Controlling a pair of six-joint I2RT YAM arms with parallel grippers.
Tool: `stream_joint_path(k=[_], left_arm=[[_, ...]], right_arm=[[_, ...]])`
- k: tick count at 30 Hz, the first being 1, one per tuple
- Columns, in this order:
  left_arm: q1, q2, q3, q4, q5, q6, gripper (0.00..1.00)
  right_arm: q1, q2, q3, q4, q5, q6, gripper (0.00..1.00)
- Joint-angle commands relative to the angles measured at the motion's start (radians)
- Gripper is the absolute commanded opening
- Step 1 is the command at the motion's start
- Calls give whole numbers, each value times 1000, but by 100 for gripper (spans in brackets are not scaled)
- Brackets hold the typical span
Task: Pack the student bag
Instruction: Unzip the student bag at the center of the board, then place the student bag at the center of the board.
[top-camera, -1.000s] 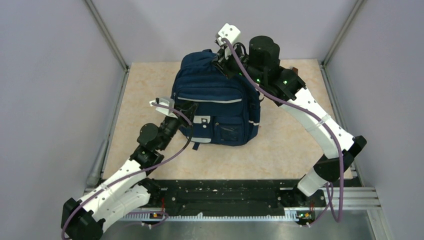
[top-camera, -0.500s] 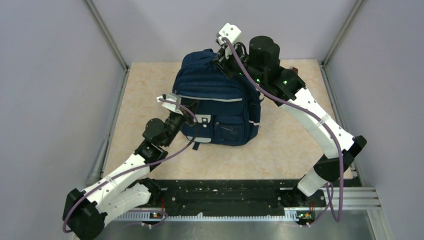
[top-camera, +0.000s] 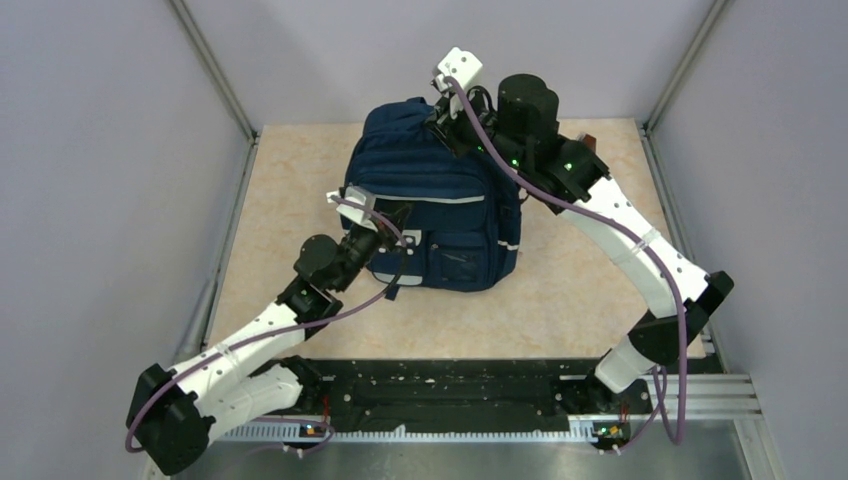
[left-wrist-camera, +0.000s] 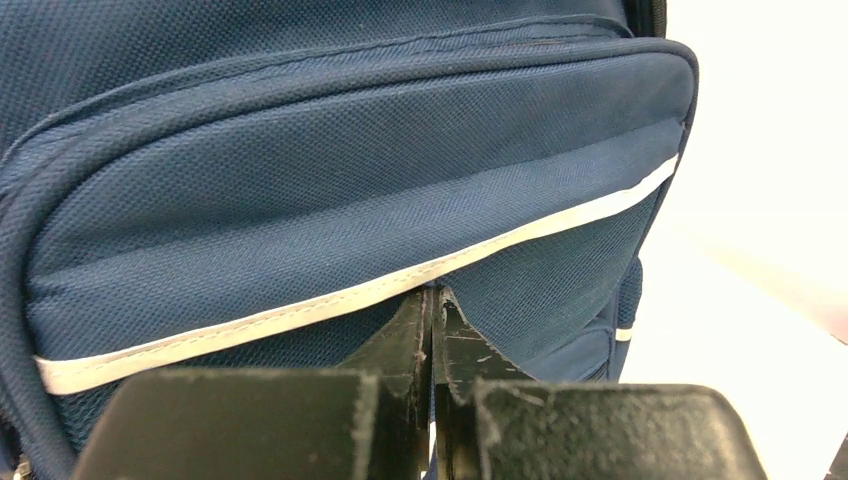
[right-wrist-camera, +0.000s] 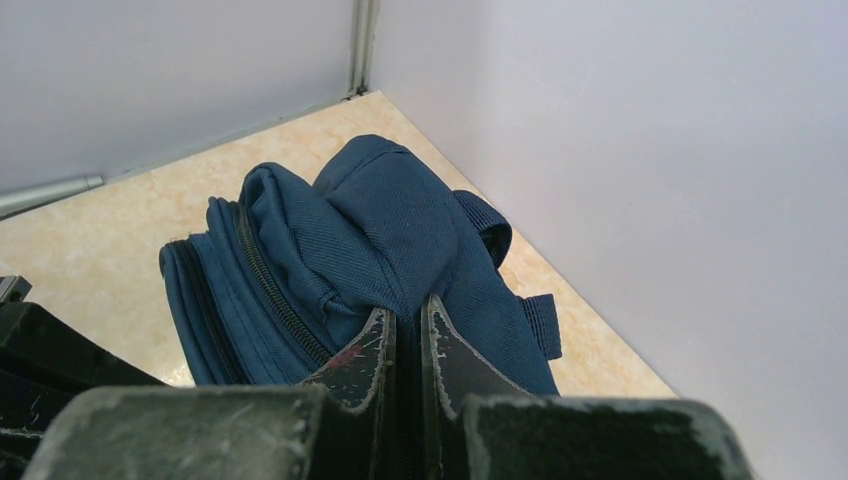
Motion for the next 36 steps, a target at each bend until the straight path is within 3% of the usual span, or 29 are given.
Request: stream_joint_path(k=[1, 5, 9, 13, 17, 24, 32, 36], left_arm=[[-9, 12, 35, 80, 28, -32, 0], [-9, -39, -1, 36, -88, -99, 0], [-7, -128, -22, -94, -226, -177, 16], [-7, -181, 5, -249, -193, -230, 27], [-7, -186, 10, -249, -103, -270, 34], [-6, -158, 27, -247, -62, -303, 35], [-7, -178, -7, -243, -61, -310, 36], [-7, -185, -41, -211, -102, -282, 39]], right_arm=[[2, -87, 20, 237, -16, 41, 0], [2, -91, 16, 236, -15, 39, 0], [2, -115, -22, 263, -10, 20, 0], [3, -165, -121, 337, -43, -35, 0], [3, -192, -175, 355, 3, -48, 19], [3, -203, -206, 340, 28, -63, 54], [4, -213, -212, 324, 73, -129, 77], [-3, -201, -215, 304, 213, -154, 82]])
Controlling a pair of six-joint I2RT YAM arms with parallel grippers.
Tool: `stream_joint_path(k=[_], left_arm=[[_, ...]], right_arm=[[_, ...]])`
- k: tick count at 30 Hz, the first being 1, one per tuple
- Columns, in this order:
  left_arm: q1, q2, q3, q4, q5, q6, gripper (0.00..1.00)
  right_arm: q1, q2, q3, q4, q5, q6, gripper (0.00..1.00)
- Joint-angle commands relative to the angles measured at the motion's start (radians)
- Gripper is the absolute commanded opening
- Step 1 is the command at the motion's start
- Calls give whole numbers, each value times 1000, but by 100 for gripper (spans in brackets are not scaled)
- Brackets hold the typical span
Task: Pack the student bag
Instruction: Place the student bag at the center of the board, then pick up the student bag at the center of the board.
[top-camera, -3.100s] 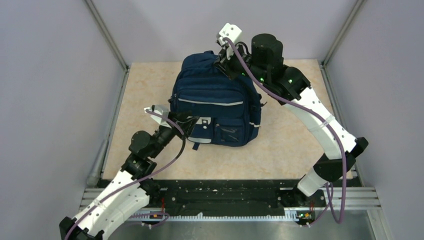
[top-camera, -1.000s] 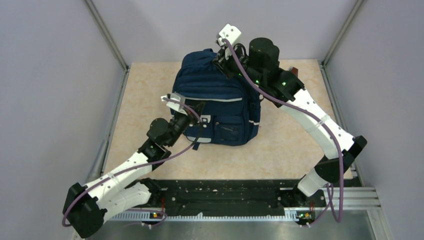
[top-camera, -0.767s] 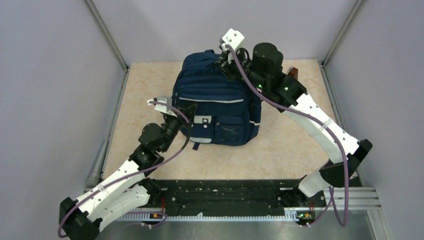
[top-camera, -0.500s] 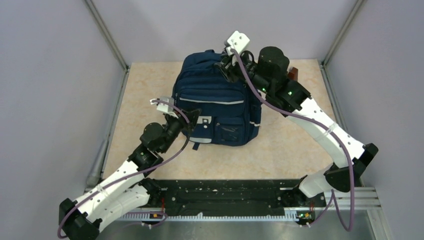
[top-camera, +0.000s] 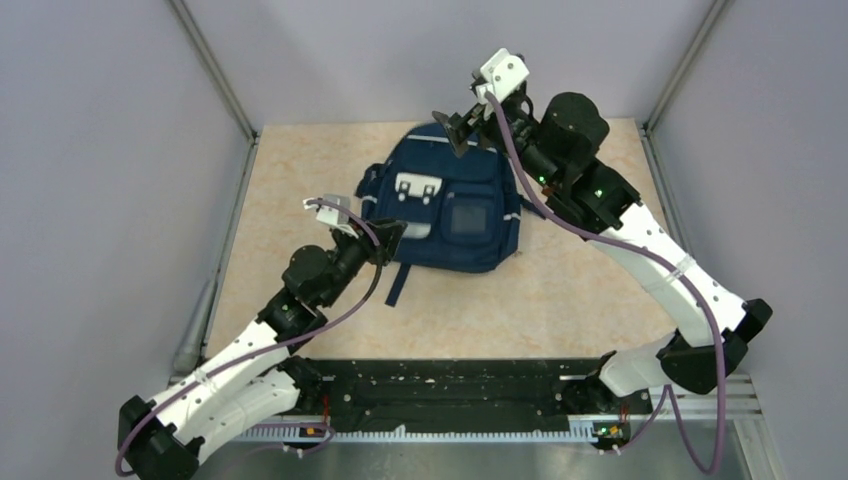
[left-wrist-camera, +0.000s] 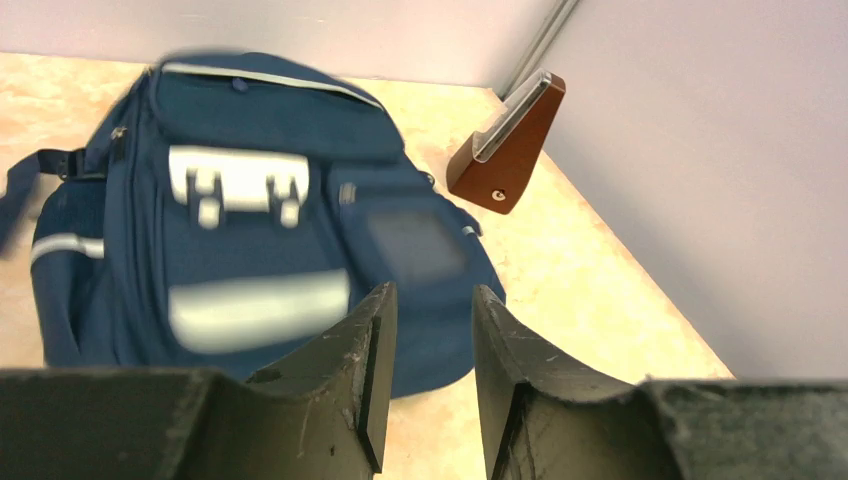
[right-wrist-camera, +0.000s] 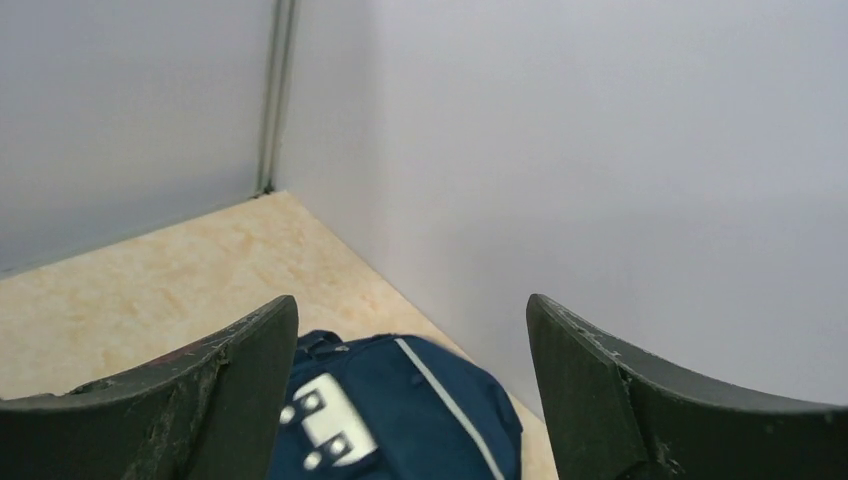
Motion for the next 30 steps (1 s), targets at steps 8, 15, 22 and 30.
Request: stream_joint_path(k=[8, 15, 22, 30], left_arm=[[2, 68, 25, -20, -135, 16, 61], [217, 291, 180, -104, 66, -54, 79], [389, 626, 362, -45, 249, -80, 82], [454, 917, 521, 80, 441, -138, 82]], right_arm=[[-34, -66, -184, 99, 250, 68, 88], [-249, 58, -299, 101, 163, 433, 90], [-408, 283, -286, 183, 118, 696, 92], [-444, 581, -116, 186, 185, 759, 90]])
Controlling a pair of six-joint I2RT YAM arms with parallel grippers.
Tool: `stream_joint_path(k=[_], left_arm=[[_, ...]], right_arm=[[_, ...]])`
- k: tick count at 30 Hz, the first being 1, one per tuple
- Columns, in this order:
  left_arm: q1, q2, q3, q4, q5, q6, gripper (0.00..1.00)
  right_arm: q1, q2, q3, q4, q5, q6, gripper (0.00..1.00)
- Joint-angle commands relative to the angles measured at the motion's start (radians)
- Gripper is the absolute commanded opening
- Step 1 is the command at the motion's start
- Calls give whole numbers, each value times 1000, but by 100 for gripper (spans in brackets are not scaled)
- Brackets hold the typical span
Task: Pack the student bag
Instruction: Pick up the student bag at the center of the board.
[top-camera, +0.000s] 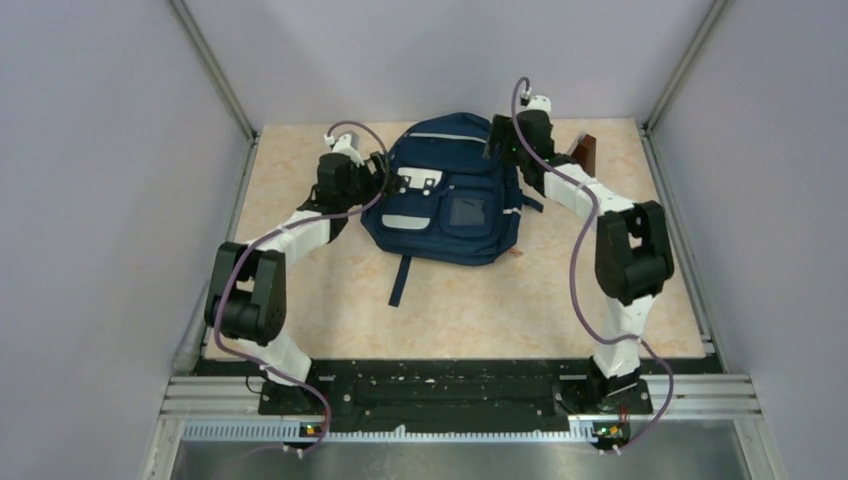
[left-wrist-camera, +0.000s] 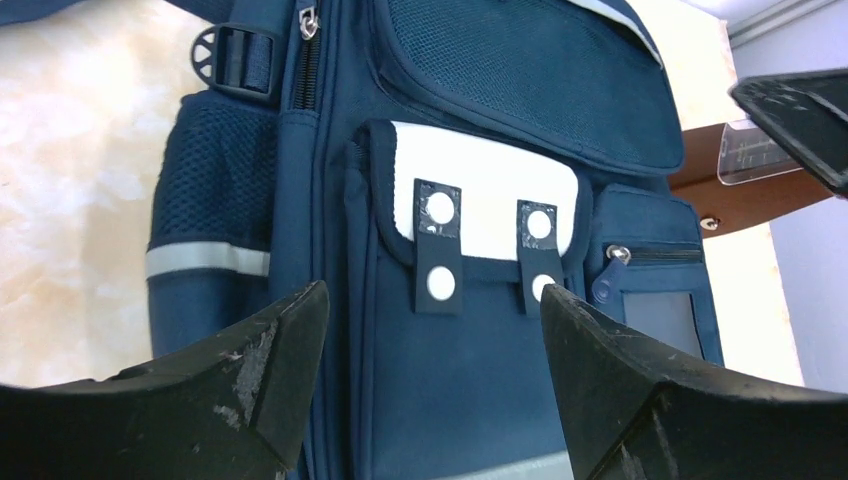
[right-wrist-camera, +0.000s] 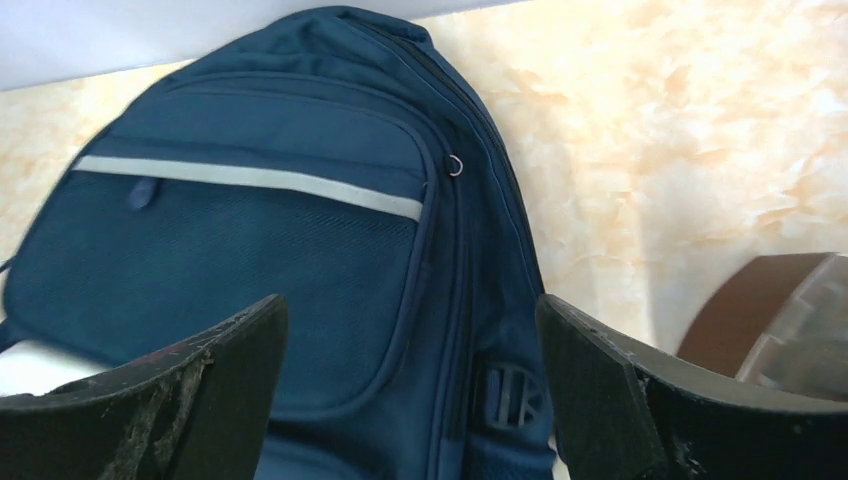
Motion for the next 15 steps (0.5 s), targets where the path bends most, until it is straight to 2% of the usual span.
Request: stream_joint_path(k=[1, 4, 6, 9, 12, 14, 15], left_arm=[[7, 75, 87, 112, 126, -35, 82], [8, 93, 92, 120, 114, -20, 82], [8, 93, 98, 110, 106, -4, 82], [8, 73, 89, 94, 90, 17, 82], [8, 42, 68, 86, 73, 33, 82], [8, 16, 48, 79, 65, 37, 82], [8, 2, 37, 81, 64, 37, 82]], right_arm=[[-2, 123, 147, 41, 60, 65, 90], [-9, 195, 184, 51, 80, 75, 90], [-19, 231, 196, 89, 25, 87, 89], [-37, 289, 237, 122, -98, 114, 83], [-40, 341, 299, 127, -149, 114, 79], [-40, 373, 343, 114, -187, 106, 67], [-41, 385, 363, 107, -201, 106, 55]])
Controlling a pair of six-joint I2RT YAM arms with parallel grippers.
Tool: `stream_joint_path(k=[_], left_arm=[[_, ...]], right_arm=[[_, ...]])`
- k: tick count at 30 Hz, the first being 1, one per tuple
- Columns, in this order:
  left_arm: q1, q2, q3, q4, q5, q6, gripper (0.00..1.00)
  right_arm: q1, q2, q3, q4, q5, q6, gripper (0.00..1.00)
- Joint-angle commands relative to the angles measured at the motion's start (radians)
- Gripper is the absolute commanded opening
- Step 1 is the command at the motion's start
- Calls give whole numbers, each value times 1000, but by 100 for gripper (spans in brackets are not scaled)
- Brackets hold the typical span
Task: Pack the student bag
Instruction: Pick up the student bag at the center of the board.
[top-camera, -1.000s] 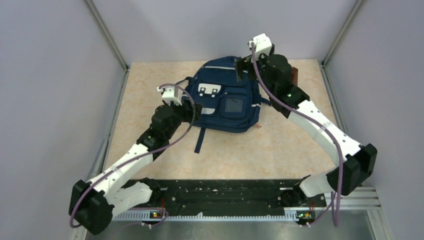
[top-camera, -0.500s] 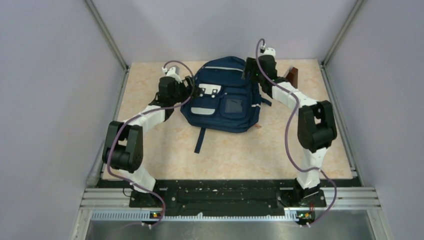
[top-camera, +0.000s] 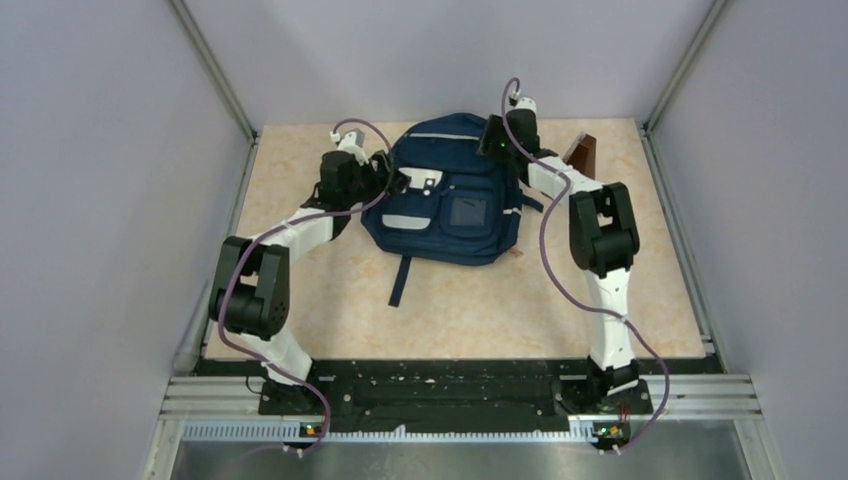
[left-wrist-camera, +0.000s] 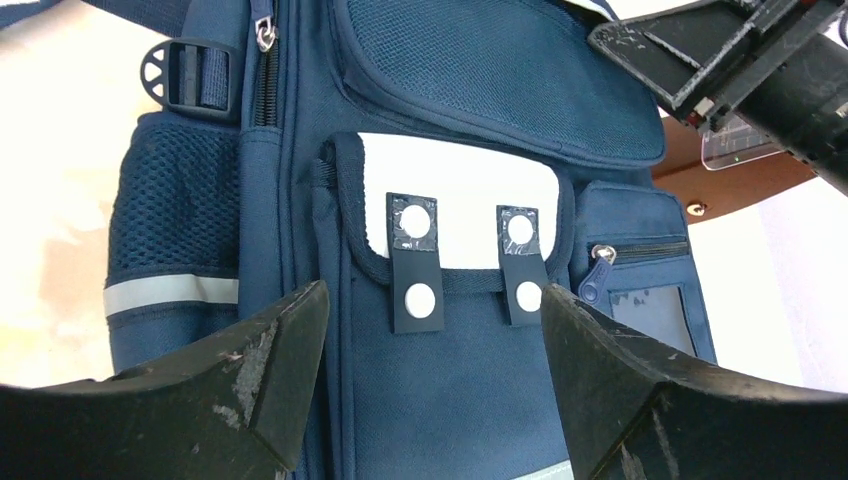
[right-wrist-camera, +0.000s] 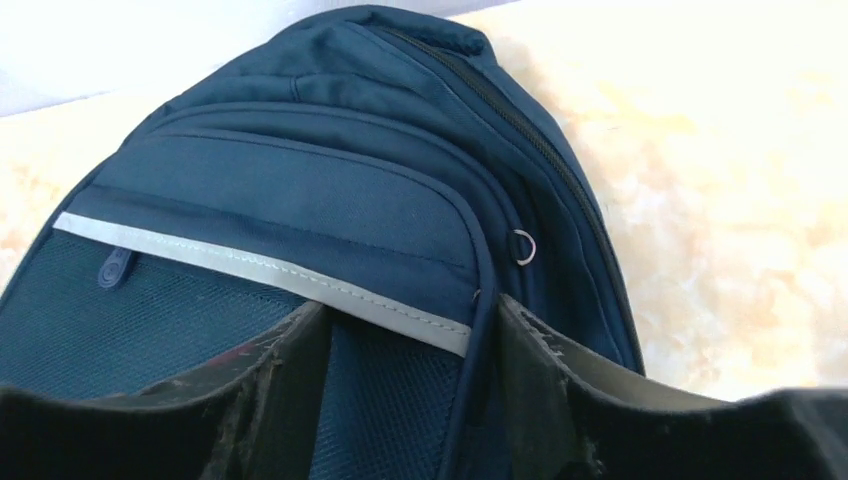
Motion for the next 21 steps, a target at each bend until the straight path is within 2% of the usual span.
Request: stream_joint_path(k=[1, 4, 5, 12, 17, 21], left_arm=[[0, -110, -29, 42, -15, 28, 82], [0, -183, -80, 42, -30, 25, 82], [0, -213, -99, 41, -38, 26, 82], [1, -493, -210, -53, -91, 32, 86], [21, -637, -205, -218, -23, -9, 90], [33, -724, -188, -308, 26, -2, 92]], right_arm=[[-10, 47, 124, 39, -116, 10, 40], [-10, 26, 116, 69, -188, 4, 5], [-9, -3, 92, 101, -214, 6, 0], [-5, -319, -224, 502, -432, 47, 0], [15, -523, -428, 770, -595, 91, 0], [49, -665, -533, 890, -690, 94, 0]])
